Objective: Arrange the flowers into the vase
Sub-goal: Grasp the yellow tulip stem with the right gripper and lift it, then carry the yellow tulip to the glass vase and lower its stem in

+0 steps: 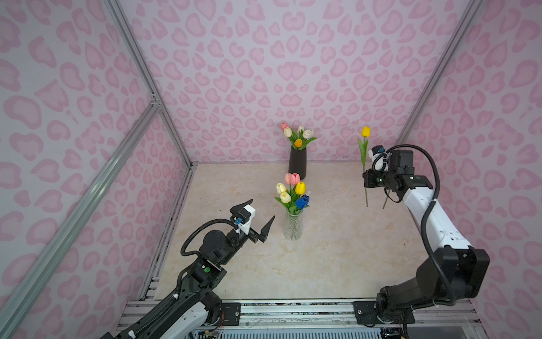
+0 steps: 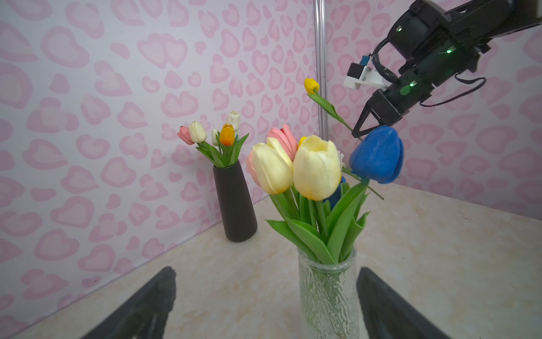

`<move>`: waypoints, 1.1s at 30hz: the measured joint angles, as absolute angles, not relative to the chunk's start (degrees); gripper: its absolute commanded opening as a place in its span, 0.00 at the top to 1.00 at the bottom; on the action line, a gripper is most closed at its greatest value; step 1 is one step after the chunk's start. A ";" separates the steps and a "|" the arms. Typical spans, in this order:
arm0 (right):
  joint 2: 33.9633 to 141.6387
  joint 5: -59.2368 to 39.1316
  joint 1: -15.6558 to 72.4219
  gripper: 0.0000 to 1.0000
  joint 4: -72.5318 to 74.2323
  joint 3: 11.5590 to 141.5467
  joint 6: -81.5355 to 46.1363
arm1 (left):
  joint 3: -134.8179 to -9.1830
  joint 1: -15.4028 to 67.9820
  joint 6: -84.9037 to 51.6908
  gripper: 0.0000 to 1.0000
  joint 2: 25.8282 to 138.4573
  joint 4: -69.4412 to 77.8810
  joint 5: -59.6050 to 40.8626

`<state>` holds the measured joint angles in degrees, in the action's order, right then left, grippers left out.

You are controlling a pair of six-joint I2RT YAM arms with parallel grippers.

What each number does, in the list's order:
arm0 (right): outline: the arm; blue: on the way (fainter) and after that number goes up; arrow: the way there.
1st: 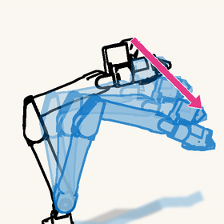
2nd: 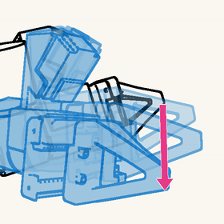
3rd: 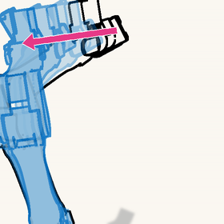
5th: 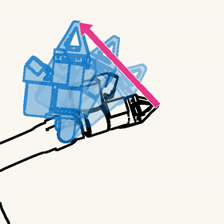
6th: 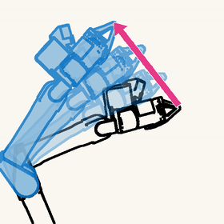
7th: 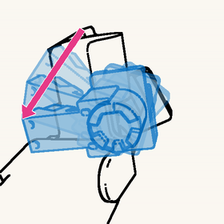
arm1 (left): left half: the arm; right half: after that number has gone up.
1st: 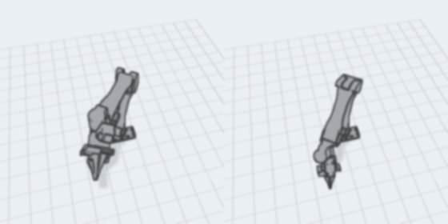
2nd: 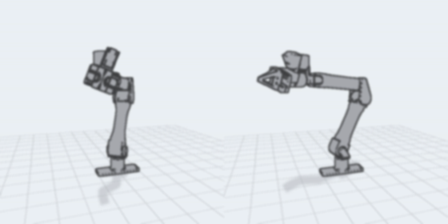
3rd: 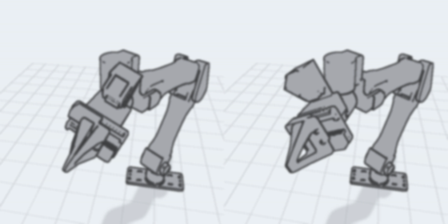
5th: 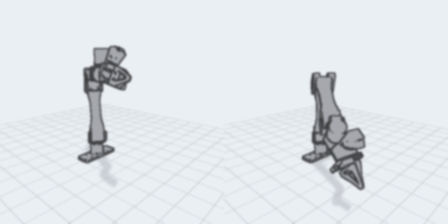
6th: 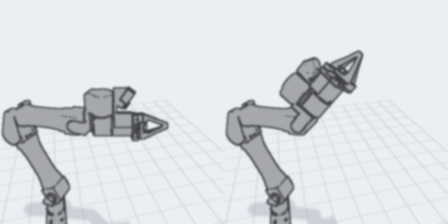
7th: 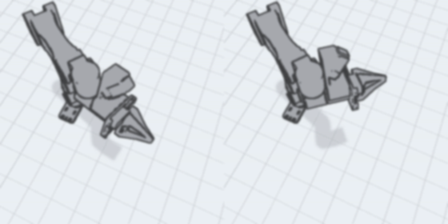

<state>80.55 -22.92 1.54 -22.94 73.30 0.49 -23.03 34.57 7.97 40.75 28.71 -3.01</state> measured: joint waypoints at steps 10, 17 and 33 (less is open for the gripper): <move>65.49 -32.53 25.19 1.00 41.10 38.89 -14.79 | -26.35 34.57 7.97 0.03 45.08 28.84 1.56; 68.03 -37.41 27.51 1.00 63.11 35.97 -18.90 | -27.14 34.57 7.99 0.03 46.00 28.88 2.00; 65.34 -34.13 28.73 1.00 62.76 34.79 -15.05 | -26.76 34.57 8.16 0.03 44.82 28.84 3.01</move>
<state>65.34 -34.13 28.73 62.76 34.79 -15.05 -26.76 34.57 8.16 44.82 28.84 3.01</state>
